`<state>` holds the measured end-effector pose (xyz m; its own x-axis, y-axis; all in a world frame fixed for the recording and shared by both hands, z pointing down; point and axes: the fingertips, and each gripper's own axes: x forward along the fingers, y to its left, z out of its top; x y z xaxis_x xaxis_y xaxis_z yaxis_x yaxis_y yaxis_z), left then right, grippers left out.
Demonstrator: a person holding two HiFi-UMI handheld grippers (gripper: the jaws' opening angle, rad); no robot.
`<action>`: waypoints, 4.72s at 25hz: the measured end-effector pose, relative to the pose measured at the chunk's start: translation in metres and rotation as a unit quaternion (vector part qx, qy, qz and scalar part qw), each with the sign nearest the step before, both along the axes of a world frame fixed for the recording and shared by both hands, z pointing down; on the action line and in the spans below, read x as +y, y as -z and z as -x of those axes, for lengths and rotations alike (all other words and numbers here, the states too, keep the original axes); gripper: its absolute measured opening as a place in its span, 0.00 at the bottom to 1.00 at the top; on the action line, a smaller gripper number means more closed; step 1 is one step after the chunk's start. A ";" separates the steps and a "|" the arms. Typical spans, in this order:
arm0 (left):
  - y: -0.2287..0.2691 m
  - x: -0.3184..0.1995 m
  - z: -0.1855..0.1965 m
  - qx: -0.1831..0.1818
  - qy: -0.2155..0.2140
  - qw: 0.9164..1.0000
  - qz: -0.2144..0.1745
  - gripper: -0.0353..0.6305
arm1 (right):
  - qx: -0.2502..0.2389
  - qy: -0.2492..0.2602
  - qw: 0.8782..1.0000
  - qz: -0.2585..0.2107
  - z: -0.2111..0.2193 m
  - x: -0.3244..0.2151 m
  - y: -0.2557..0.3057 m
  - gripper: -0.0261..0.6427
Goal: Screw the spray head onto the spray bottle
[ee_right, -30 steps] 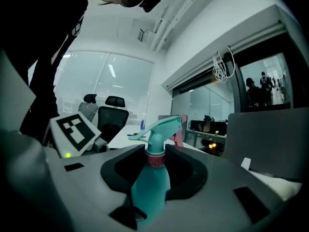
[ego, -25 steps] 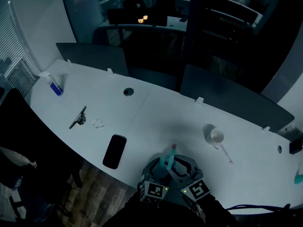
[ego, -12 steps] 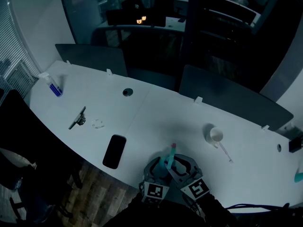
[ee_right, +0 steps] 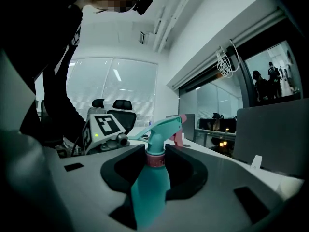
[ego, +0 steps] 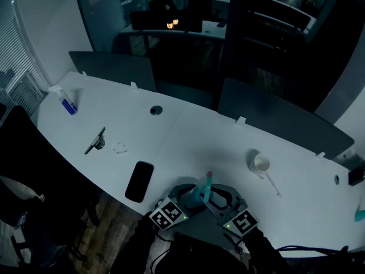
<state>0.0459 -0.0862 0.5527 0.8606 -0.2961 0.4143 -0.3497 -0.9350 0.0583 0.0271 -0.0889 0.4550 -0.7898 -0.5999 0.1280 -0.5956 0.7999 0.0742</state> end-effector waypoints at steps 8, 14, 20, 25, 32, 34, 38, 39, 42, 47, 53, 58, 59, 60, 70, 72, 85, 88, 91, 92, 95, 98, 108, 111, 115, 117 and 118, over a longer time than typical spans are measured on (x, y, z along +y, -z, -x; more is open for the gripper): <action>0.004 -0.001 -0.003 0.013 0.149 0.988 -0.029 0.55 | 0.000 -0.027 1.000 -0.007 -0.004 0.000 -0.001 0.23; 0.007 0.001 -0.002 -0.008 0.281 0.957 -0.074 0.56 | -0.004 -0.038 0.999 -0.011 -0.003 0.002 -0.001 0.24; 0.003 -0.006 -0.009 0.010 0.050 0.998 -0.047 0.70 | -0.008 -0.003 1.000 -0.002 -0.001 0.003 -0.002 0.24; -0.016 -0.002 -0.021 -0.045 -0.003 0.998 -0.043 0.65 | -0.011 0.002 1.000 0.002 -0.001 0.004 -0.004 0.24; -0.009 -0.010 -0.007 -0.035 0.253 0.966 -0.045 0.64 | -0.006 -0.022 1.000 -0.011 0.004 0.006 -0.004 0.24; -0.009 -0.011 -0.005 -0.039 0.311 0.949 -0.042 0.64 | -0.012 -0.027 0.999 -0.012 0.004 0.007 -0.003 0.24; -0.005 -0.010 -0.004 -0.008 0.241 0.969 -0.060 0.66 | -0.001 -0.013 1.000 -0.010 0.006 0.007 -0.005 0.24; -0.001 -0.009 -0.005 0.006 0.200 0.978 -0.063 0.67 | -0.001 -0.005 1.000 -0.008 0.007 0.007 -0.005 0.24; 0.002 -0.008 -0.015 0.011 0.074 0.996 -0.042 0.67 | -0.006 0.017 1.000 -0.002 0.006 0.007 -0.004 0.24; 0.000 -0.004 -0.017 -0.009 0.051 0.996 -0.071 0.65 | 0.000 0.022 1.000 -0.007 0.007 0.008 -0.004 0.24; 0.004 -0.009 -0.007 -0.019 0.262 0.960 -0.095 0.65 | -0.010 -0.007 1.000 -0.021 0.008 0.013 -0.003 0.24; 0.005 -0.008 -0.003 -0.026 0.270 0.958 -0.097 0.65 | -0.006 -0.002 1.000 -0.018 0.011 0.015 -0.005 0.24; 0.007 -0.008 -0.004 -0.021 0.242 0.965 -0.100 0.66 | -0.005 0.004 1.000 -0.015 0.012 0.014 -0.005 0.24; 0.008 -0.008 -0.005 -0.010 0.208 0.973 -0.098 0.69 | -0.006 0.010 1.000 -0.009 0.014 0.014 -0.005 0.24; 0.005 -0.010 -0.013 0.028 0.139 0.989 -0.049 0.66 | 0.001 0.018 1.000 -0.020 0.015 0.015 -0.004 0.24; 0.004 -0.016 -0.006 0.030 0.248 0.966 -0.065 0.66 | -0.002 -0.002 1.000 -0.026 0.015 0.016 -0.004 0.24; 0.001 0.005 -0.003 0.000 0.033 0.999 -0.011 0.66 | -0.020 0.031 0.999 -0.008 0.019 0.017 -0.003 0.24; 0.002 0.001 -0.004 0.015 0.083 0.996 -0.020 0.65 | -0.021 0.019 1.000 -0.012 0.015 0.016 -0.003 0.24; 0.003 -0.004 -0.001 0.015 0.202 0.978 -0.054 0.65 | -0.018 -0.001 1.000 -0.020 0.013 0.015 -0.004 0.24; 0.001 -0.005 0.001 0.008 0.244 0.968 -0.063 0.65 | -0.019 -0.007 1.000 -0.021 0.013 0.016 -0.004 0.24; 0.003 -0.005 0.003 -0.006 0.323 0.944 -0.070 0.65 | -0.024 -0.020 0.999 -0.023 0.012 0.018 -0.003 0.24; 0.005 -0.002 0.003 -0.013 0.259 0.963 -0.067 0.65 | -0.016 -0.015 0.999 -0.026 0.014 0.018 -0.003 0.24; 0.008 0.001 -0.012 0.021 0.042 0.999 -0.022 0.64 | -0.009 0.007 1.000 -0.012 0.014 0.016 -0.005 0.24; 0.013 -0.006 -0.009 0.045 0.157 0.985 -0.058 0.64 | -0.004 -0.025 0.999 -0.029 0.011 0.015 -0.005 0.24; 0.014 -0.010 -0.005 0.047 0.293 0.950 -0.093 0.64 | -0.020 -0.058 0.998 -0.027 0.008 0.017 -0.004 0.24; 0.014 -0.009 -0.006 0.050 0.304 0.947 -0.093 0.64 | -0.019 -0.058 0.998 -0.024 0.007 0.018 -0.004 0.24; 0.014 -0.009 -0.006 0.052 0.297 0.949 -0.091 0.64 | -0.017 -0.055 0.998 -0.023 0.007 0.018 -0.004 0.24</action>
<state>0.0523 -0.0951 0.5387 0.5530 -0.8003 0.2318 -0.8196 -0.5725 -0.0213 0.0204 -0.0709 0.4590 -0.7226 -0.6875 0.0722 -0.6820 0.7261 0.0881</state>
